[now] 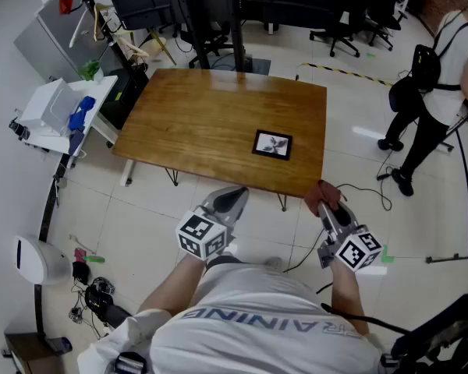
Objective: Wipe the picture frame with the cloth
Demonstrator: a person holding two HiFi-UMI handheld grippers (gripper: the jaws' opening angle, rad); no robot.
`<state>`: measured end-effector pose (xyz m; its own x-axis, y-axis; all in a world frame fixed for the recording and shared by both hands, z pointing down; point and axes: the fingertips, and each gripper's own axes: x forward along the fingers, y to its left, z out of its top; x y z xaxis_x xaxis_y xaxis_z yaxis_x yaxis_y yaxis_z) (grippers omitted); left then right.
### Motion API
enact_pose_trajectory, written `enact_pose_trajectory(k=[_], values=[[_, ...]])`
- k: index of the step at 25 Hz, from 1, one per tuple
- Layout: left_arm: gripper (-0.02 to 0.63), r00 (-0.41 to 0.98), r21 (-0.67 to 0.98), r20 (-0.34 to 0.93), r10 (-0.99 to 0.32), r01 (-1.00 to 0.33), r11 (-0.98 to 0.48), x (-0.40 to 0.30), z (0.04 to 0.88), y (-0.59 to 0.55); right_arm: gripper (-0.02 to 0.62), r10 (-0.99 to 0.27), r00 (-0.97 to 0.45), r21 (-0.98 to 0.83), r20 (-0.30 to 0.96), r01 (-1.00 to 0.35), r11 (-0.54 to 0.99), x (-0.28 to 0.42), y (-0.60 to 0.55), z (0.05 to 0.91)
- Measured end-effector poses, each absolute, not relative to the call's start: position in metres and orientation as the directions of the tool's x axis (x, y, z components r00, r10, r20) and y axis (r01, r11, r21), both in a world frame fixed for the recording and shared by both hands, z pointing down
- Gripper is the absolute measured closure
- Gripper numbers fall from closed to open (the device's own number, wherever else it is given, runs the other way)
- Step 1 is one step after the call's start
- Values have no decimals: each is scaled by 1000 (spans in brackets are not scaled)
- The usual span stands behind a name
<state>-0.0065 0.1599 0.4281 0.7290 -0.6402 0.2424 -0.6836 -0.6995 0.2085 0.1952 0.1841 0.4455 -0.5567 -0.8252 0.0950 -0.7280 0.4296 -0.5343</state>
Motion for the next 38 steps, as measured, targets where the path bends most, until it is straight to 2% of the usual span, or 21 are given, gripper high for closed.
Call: enact_pose_trajectory(k=[4, 10, 16, 20, 24, 31, 38], values=[[600, 696, 216, 236, -678, -718, -662, 5, 431, 141, 482, -823, -557, -543, 112, -728, 419, 223, 161, 453], [600, 647, 259, 290, -705, -763, -593, -14, 462, 102, 482, -801, -585, -559, 131, -711, 428, 208, 129, 470], [600, 655, 302, 325, -682, -755, -582, -24, 490, 29, 482, -799, -574, -554, 179, -730, 400, 191, 76, 477], [600, 697, 304, 332, -636, -717, -627, -28, 500, -36, 482, -819, -538, -545, 200, -756, 364, 177, 18, 468], [600, 739, 346, 400, -542, -669, -657, -34, 533, -77, 482, -831, -521, -533, 192, -767, 358, 150, -22, 449], [600, 762, 394, 495, -416, -624, -675, -6, 603, -79, 482, -825, -491, -582, 278, -770, 262, 141, -49, 474], [598, 718, 383, 590, -370, -652, -654, 16, 660, -84, 482, -783, -546, -606, 298, -742, 286, 136, -75, 492]])
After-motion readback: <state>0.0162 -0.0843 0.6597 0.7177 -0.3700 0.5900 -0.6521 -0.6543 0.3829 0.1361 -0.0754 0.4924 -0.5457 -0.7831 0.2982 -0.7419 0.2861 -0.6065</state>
